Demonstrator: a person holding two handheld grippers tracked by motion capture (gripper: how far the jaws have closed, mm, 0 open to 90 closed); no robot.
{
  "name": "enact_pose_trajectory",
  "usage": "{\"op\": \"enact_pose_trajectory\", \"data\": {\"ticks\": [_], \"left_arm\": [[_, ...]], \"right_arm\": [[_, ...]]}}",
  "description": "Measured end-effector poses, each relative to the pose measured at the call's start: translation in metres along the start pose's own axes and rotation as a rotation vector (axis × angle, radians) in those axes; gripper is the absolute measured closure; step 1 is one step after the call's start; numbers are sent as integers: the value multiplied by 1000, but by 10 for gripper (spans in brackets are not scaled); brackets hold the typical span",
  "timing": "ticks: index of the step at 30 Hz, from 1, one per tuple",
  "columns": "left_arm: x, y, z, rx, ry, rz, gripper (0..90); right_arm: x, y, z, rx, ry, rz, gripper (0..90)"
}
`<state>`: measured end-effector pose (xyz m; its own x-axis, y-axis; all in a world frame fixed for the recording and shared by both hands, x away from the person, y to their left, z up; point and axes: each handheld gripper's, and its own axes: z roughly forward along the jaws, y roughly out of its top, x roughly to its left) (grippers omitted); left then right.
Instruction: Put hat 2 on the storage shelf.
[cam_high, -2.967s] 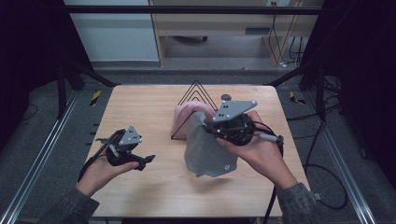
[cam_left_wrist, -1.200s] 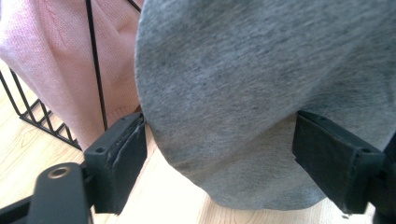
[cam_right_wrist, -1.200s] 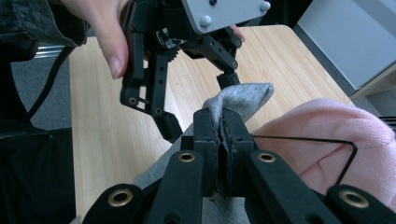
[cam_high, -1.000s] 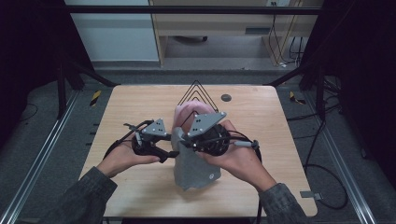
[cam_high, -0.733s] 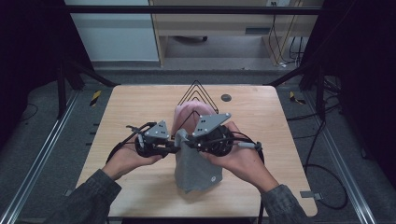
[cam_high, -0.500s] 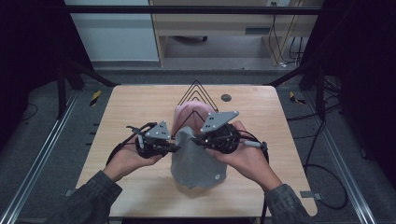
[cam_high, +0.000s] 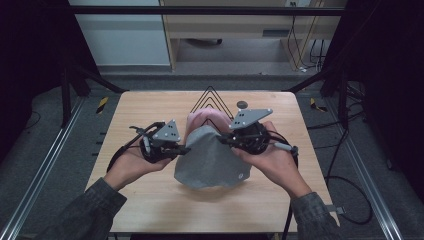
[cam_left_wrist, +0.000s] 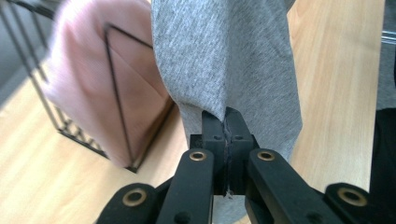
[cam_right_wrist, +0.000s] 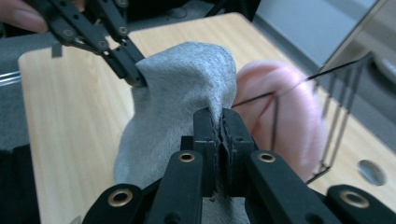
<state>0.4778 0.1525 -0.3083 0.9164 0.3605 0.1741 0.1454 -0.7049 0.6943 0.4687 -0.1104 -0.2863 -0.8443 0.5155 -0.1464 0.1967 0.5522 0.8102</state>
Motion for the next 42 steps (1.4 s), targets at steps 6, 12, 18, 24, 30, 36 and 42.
{"op": "enact_pose_trajectory", "data": {"ticks": [6, 12, 18, 24, 30, 36, 42], "left_arm": [[9, 31, -23, -24, 54, 3, 897], [25, 54, -41, -59, 92, -20, 898], [39, 76, -56, -87, 126, -24, 898], [43, 87, -64, -117, 162, -26, 898], [44, 89, -61, -92, 196, 2, 897], [48, 91, -61, -130, 228, -14, 898], [49, 94, -58, -146, 251, -18, 898]], "right_arm": [[-17, 24, -19, -51, -37, 4, 865], [-36, 44, -31, -99, -47, 23, 865], [-51, 62, -41, -140, -67, 25, 866], [-60, 77, -46, -165, -96, 27, 866], [-61, 80, -42, -173, -126, 24, 866], [-63, 77, -41, -194, -169, 18, 866], [-69, 75, -41, -213, -175, 40, 865]]}}
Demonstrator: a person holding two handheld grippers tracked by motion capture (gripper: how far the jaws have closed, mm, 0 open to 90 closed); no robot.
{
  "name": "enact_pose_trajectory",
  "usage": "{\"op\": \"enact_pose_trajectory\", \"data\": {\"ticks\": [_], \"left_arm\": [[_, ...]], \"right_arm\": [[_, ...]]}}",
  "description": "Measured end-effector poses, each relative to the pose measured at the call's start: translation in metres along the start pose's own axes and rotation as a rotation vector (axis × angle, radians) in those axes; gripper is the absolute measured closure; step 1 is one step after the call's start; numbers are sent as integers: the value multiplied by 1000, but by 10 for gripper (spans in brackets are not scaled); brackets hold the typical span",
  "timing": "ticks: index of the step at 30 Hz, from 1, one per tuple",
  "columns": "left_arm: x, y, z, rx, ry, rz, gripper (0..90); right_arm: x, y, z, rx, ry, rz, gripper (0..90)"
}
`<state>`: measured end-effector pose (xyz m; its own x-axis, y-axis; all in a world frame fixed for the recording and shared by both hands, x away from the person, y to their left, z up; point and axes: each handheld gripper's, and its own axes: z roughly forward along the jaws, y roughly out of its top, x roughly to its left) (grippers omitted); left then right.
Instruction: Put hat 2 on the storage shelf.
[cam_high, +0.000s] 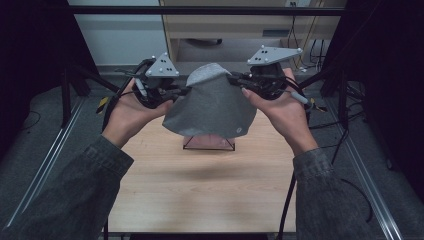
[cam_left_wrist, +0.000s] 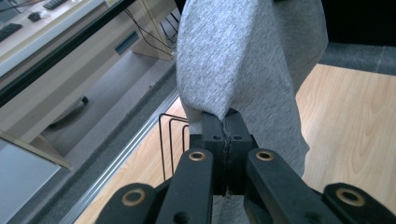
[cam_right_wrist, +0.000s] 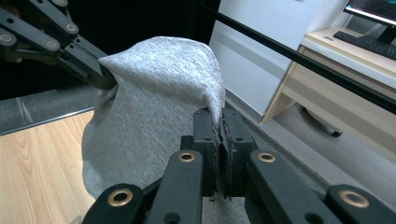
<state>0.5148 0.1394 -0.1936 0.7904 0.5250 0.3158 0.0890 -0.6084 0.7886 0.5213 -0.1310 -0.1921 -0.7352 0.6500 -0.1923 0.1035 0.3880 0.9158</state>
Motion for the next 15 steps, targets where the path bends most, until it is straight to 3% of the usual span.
{"op": "enact_pose_trajectory", "data": {"ticks": [10, 15], "left_arm": [[-3, 1, 7, -4, -15, -6, 897], [-4, 3, 9, 3, 8, 0, 897]], "right_arm": [[-6, -4, 1, 1, -11, 11, 865], [-6, -5, 1, -2, -23, 11, 865]]}}
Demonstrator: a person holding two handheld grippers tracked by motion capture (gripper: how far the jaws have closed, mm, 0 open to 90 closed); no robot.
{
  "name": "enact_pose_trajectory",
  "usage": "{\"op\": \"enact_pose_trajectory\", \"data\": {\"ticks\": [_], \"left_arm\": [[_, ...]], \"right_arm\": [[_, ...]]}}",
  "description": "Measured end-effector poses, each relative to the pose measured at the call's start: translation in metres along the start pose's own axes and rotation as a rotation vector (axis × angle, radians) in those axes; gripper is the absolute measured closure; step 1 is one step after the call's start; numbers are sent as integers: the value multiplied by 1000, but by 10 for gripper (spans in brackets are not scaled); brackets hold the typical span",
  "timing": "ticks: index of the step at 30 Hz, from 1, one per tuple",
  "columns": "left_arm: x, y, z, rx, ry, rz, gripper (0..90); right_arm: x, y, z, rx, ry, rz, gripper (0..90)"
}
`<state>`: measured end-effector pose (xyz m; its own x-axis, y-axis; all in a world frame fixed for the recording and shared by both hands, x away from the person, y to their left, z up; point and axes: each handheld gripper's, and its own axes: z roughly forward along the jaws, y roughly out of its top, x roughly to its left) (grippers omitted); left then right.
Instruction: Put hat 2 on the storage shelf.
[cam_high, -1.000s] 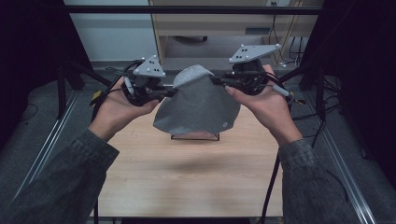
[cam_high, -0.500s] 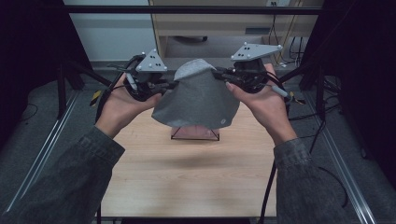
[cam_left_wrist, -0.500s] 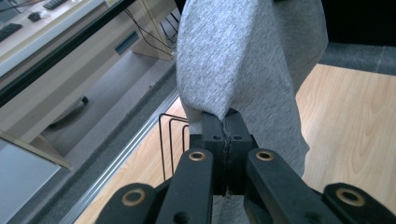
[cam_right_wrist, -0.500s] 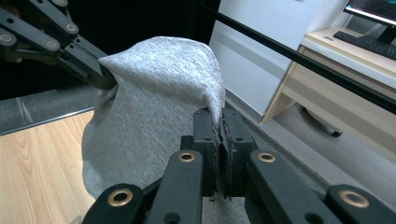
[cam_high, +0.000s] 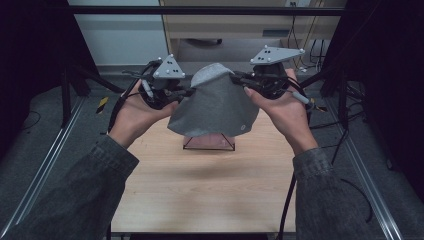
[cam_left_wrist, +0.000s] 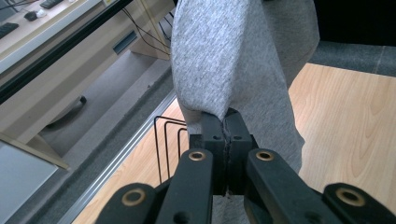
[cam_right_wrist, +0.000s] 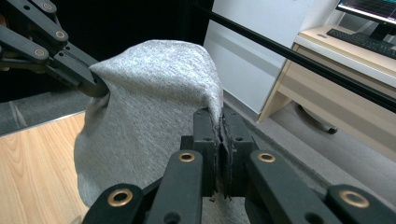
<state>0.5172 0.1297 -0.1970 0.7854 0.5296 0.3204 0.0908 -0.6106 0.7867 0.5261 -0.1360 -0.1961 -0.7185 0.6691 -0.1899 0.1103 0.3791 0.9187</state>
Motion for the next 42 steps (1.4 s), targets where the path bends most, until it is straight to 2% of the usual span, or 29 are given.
{"op": "enact_pose_trajectory", "data": {"ticks": [5, 11, 14, 17, 21, 24, 30, 33, 42], "left_arm": [[3, 4, 4, -23, 41, -7, 898], [13, 13, 14, -62, 95, -6, 898], [19, 16, 21, -88, 107, -23, 897], [25, 18, 29, -90, 126, -10, 897], [34, 21, 39, -109, 132, -6, 897], [40, 23, 42, -133, 130, -21, 897], [49, 21, 55, -121, 128, -24, 897], [57, 17, 64, -115, 127, -42, 897], [75, 11, 86, -117, 122, -65, 897]], "right_arm": [[-5, 2, 2, -9, -18, 8, 865], [-20, 6, 8, -33, -46, 38, 865], [-27, 7, 12, -49, -59, 56, 865], [-35, 7, 17, -50, -70, 63, 865], [-45, 6, 23, -51, -86, 78, 865], [-51, 8, 26, -66, -92, 92, 865], [-60, 8, 38, -58, -103, 98, 865], [-65, 4, 48, -41, -106, 105, 865], [-81, -4, 72, -29, -112, 147, 864]]}}
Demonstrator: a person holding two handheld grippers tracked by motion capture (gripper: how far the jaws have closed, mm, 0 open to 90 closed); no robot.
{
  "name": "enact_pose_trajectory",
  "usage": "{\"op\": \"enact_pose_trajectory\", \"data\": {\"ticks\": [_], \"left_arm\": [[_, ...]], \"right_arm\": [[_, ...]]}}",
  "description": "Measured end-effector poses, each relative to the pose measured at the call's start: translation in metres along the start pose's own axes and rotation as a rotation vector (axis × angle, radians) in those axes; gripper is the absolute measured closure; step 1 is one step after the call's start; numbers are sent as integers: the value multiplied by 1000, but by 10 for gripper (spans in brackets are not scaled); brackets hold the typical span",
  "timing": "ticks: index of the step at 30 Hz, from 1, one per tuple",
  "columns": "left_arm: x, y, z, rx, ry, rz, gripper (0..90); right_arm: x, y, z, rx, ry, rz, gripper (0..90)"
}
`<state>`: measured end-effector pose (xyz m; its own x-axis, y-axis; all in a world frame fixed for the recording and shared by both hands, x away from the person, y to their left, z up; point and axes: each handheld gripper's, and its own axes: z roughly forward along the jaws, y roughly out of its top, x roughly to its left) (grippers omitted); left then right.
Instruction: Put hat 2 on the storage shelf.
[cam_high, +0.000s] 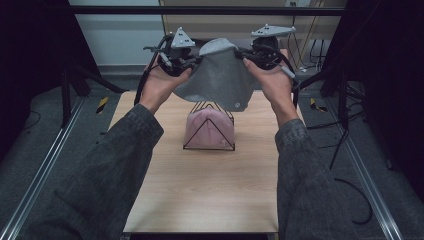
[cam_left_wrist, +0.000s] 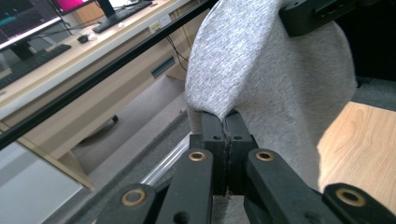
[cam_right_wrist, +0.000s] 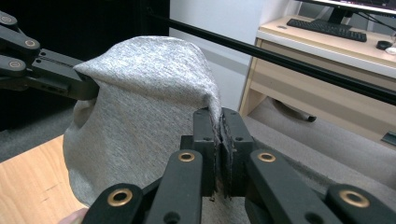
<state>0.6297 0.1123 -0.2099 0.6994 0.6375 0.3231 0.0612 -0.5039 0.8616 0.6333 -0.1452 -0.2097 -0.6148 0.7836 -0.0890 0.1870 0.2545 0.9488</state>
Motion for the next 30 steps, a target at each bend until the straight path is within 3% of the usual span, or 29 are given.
{"op": "enact_pose_trajectory", "data": {"ticks": [8, 21, 30], "left_arm": [[6, -9, 15, 23, -3, -2, 897], [10, -18, 36, 40, 3, -12, 897], [8, -22, 33, 46, -8, -7, 897]], "right_arm": [[-6, -9, 16, 30, 2, 5, 864], [-11, -19, 28, 58, -17, 18, 864], [-9, -21, 26, 66, -7, 6, 864]]}}
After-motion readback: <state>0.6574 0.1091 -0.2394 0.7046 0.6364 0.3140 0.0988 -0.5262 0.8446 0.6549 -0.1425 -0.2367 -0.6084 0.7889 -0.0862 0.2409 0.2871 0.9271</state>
